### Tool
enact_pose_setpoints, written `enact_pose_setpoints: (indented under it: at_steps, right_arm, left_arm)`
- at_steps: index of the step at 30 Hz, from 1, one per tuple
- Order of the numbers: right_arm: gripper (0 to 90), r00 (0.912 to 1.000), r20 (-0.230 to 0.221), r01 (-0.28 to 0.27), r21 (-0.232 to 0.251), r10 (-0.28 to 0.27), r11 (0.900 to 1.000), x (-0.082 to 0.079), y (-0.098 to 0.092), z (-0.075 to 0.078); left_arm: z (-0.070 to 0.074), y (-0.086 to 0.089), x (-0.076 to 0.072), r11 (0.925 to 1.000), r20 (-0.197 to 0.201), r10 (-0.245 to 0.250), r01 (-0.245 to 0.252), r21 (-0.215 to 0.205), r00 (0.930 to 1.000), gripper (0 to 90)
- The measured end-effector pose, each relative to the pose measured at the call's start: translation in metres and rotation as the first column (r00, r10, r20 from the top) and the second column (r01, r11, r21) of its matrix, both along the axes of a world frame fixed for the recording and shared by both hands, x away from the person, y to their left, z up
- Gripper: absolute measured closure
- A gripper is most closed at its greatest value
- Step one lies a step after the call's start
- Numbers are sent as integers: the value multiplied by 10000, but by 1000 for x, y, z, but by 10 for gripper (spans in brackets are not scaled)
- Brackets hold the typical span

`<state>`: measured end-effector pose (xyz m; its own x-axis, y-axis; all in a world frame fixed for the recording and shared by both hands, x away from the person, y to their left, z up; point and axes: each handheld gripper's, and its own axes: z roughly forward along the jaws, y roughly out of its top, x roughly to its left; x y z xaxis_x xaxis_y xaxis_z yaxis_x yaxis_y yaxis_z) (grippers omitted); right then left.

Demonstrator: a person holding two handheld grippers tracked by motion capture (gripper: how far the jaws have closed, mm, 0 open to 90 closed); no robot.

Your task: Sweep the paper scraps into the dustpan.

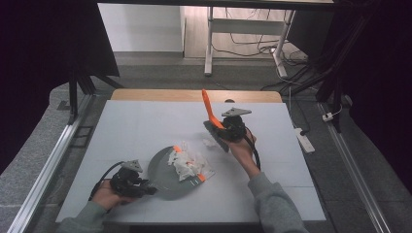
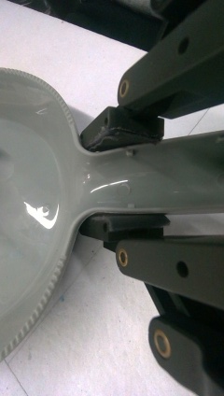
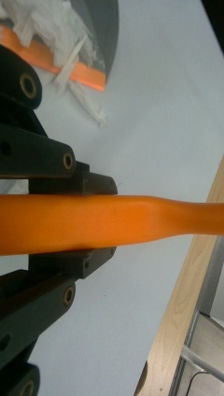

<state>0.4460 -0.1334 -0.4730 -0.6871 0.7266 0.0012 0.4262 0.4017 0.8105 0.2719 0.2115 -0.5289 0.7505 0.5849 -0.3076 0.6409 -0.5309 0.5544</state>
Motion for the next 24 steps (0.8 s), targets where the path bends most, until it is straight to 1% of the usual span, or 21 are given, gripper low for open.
enact_pose_setpoints:
  at_steps: [1, 2, 4, 7, 8, 9, 12, 14, 16, 17, 20, 22, 24]
  right_arm:
    - [703, 10000, -22, 51, -124, -51, 9999, 2, 1, 0]
    - [703, 9999, -35, 128, -353, -130, 9993, 8, 3, -1]
    - [703, 9997, -12, 231, -545, -232, 9982, 11, 4, -2]
    - [703, 9995, -93, 306, -792, -314, 9964, 17, 6, -4]
    - [703, 9995, -93, 306, -792, -314, 9964, 17, 6, -4]
    - [703, 9993, -128, 325, -948, -338, 9950, 19, 8, -6]
    - [704, 9990, -297, 303, -969, -333, 9948, 22, 10, -10]
    - [703, 9988, -407, 243, -825, -277, 9963, 23, 12, -11]
    - [703, 9989, -420, 172, -775, -205, 9968, 23, 14, -12]
    - [703, 9989, -461, 81, -869, -122, 9962, 22, 18, -13]
    - [704, 9986, -518, -165, -942, 116, 9954, 20, 25, -13]
    - [703, 9984, -538, -244, -947, 194, 9952, 18, 27, -14]
    - [703, 9966, -688, -515, -851, 457, 9950, 13, 34, -13]
  left_arm:
    - [0, 0, 0, 10000, -7, 4, -4, -25, 10000, 610]
    - [0, 0, 0, 10000, -10, 0, 0, -31, 10000, 610]
    - [0, 0, 0, 10000, -2, -13, 13, -29, 10000, 610]
    - [0, 0, 0, 10000, -8, -25, 25, -38, 10000, 610]
    - [0, 0, 0, 10000, -8, -32, 32, -31, 10000, 610]
    - [0, 0, 0, 10000, -10, -31, 31, -36, 10000, 610]
    - [-1, 0, 1, 10000, -7, -37, 37, -45, 10000, 610]
    - [-1, 0, 1, 10000, -11, -47, 47, -43, 10000, 610]
    - [-1, 0, 1, 10000, -16, -47, 47, -41, 10000, 610]
    - [-1, 0, 1, 10000, -11, -49, 49, -39, 10000, 610]
    - [-1, 0, 1, 10000, -20, -37, 37, -52, 10000, 610]
    - [-1, 0, 1, 10000, -16, -39, 39, -46, 10000, 610]
    - [-1, 0, 2, 10000, -25, -45, 44, -55, 10000, 610]
